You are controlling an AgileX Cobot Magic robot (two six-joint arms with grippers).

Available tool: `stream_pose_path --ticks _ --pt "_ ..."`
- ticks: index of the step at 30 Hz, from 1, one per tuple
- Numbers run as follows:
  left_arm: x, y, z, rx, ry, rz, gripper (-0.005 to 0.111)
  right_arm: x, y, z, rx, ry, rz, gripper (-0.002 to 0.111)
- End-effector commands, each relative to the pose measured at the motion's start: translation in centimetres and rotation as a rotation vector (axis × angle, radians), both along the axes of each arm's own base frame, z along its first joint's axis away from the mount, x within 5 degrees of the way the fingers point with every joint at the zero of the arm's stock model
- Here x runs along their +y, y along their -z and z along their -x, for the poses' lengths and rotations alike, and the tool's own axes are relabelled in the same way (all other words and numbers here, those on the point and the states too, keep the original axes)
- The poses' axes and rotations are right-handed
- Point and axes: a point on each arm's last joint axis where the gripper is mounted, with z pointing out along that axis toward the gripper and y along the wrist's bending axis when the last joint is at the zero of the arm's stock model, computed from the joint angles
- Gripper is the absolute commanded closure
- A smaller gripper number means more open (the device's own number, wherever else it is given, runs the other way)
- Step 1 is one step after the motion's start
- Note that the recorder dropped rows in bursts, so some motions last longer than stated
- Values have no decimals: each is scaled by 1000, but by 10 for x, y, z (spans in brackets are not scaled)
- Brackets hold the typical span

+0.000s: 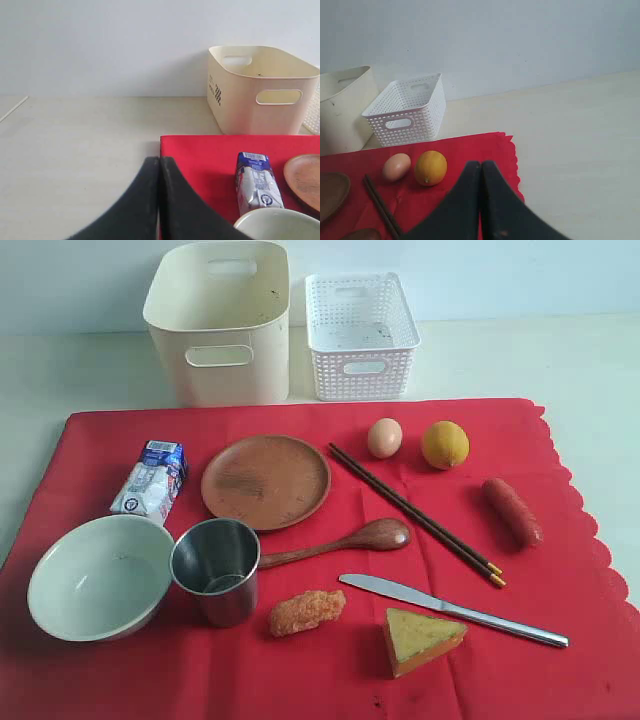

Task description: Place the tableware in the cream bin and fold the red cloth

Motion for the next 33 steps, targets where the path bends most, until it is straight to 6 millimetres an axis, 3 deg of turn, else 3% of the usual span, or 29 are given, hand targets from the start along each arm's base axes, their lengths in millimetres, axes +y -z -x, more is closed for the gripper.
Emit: stream_pose_path --ticks 1,19,33 --pt "0 -2 1 -12 4 2 106 0 1 0 -11 0 13 108" --pt "0 -2 1 -12 4 2 106 0 -1 0 -27 3 10 108" --pt "0 -2 1 -12 4 2 106 -3 -13 -1 -161 29 -17 108"
